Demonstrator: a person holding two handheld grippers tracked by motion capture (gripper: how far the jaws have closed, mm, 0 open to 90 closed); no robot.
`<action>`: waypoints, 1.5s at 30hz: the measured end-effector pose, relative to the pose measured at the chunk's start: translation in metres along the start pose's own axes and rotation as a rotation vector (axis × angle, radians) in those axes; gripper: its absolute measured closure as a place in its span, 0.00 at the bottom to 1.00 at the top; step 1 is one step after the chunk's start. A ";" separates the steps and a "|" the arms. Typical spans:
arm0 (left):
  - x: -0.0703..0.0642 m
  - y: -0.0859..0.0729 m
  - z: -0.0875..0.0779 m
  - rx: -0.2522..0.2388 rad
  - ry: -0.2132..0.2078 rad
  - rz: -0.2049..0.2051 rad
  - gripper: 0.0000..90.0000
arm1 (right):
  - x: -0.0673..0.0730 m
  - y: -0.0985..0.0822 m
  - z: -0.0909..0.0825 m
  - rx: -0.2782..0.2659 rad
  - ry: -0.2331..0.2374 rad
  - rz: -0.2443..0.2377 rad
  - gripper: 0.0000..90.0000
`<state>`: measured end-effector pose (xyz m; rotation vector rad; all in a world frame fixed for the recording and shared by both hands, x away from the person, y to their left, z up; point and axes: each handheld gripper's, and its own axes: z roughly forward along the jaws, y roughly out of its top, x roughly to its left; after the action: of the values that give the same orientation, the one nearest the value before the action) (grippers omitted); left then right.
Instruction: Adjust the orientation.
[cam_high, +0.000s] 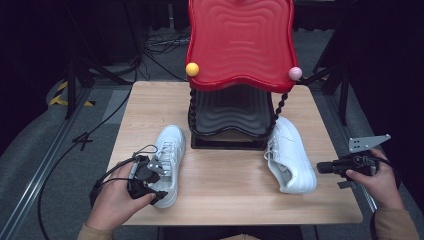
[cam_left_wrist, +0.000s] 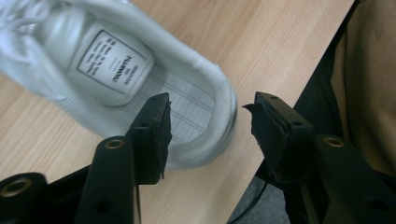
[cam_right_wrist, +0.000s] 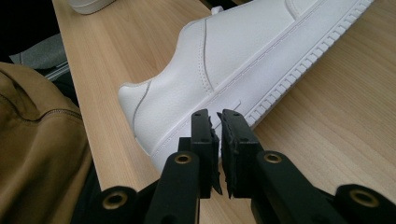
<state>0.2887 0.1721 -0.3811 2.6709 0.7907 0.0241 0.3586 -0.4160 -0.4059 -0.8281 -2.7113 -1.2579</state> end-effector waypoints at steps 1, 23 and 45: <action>0.000 0.001 0.003 0.003 -0.004 0.005 0.57 | 0.000 0.000 0.001 0.001 0.003 -0.002 0.93; -0.007 0.025 0.022 -0.050 -0.076 0.051 0.85 | 0.002 -0.001 -0.002 -0.004 -0.005 -0.002 0.92; -0.005 0.044 0.061 0.095 -0.092 -0.040 0.70 | 0.000 -0.002 0.007 0.027 -0.003 0.012 0.87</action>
<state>0.3143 0.1152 -0.4226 2.7215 0.8348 -0.1493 0.3587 -0.4120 -0.4124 -0.8424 -2.7158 -1.2154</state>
